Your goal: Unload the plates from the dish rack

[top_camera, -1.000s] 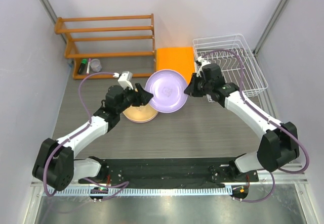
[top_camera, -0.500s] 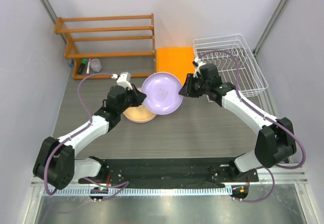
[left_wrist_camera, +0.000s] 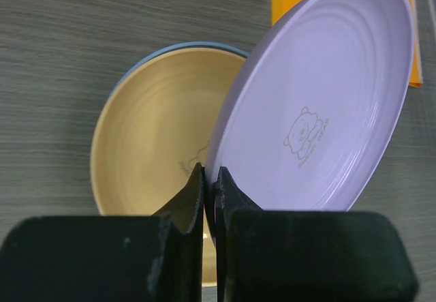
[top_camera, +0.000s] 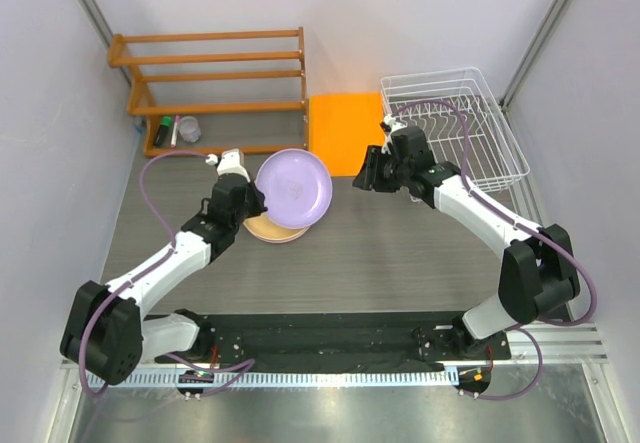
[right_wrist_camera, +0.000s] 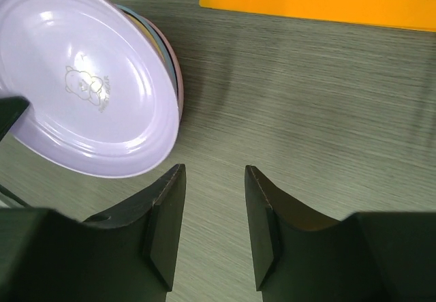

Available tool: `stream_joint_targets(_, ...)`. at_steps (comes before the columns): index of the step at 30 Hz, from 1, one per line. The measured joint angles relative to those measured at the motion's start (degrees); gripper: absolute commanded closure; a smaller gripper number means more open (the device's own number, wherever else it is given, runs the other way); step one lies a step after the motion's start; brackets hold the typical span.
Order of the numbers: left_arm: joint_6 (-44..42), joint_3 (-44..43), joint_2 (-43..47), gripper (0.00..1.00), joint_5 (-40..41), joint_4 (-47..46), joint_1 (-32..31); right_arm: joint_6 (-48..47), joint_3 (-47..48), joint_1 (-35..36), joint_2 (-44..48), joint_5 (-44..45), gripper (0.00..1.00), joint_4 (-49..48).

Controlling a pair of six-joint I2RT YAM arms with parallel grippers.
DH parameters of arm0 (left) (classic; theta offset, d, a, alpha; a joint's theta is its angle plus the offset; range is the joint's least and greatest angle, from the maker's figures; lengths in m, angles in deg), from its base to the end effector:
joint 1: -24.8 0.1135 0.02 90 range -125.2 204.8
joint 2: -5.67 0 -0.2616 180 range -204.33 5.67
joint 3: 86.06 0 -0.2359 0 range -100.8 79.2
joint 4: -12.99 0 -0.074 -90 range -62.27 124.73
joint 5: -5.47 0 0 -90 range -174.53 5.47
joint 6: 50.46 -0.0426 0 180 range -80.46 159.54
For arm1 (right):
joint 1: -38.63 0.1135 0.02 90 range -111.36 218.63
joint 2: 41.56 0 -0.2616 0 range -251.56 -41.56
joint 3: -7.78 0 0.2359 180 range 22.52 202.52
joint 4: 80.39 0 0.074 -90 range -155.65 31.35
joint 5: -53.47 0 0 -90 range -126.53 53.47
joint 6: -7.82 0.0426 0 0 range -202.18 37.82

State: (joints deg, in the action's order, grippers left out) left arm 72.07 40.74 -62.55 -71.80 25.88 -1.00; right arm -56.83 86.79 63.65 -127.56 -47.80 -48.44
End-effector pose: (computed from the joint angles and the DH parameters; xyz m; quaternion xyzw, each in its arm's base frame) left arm 0.2318 -0.1016 0.2412 -0.1071 0.8467 -0.1668 0.4938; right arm 0.2918 0.1454 0.2730 -0.0397 0.8981 0.2627 0.3504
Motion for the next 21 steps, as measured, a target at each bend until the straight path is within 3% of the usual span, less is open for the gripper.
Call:
stream_joint_targets(7,1.11,-0.31,-0.15,1.0,6.93,5.31,1.36,-0.35,0.0,0.0,-0.28,0.79,0.54,0.0)
stream_joint_targets(14,1.84,-0.59,-2.67,0.99,8.76,6.93,2.38,-1.03,0.0,0.0,-0.28,1.44,0.54,0.0)
stream_joint_targets(15,1.99,-0.7,-3.1,0.95,8.74,6.93,2.47,-1.07,0.0,0.0,-0.28,1.55,0.54,0.0)
stream_joint_targets(17,2.47,-0.74,-3.54,0.68,8.74,6.93,2.54,-1.16,0.0,0.0,-0.28,1.7,0.54,0.0)
stream_joint_targets(18,2.71,-0.74,-3.72,0.64,8.7,6.93,2.54,-1.2,0.0,0.0,-0.28,1.75,0.54,0.0)
stream_joint_targets(21,3.32,-0.74,-4.33,0.39,8.63,7.17,2.54,-1.2,0.0,0.0,-0.28,2.03,0.54,0.0)
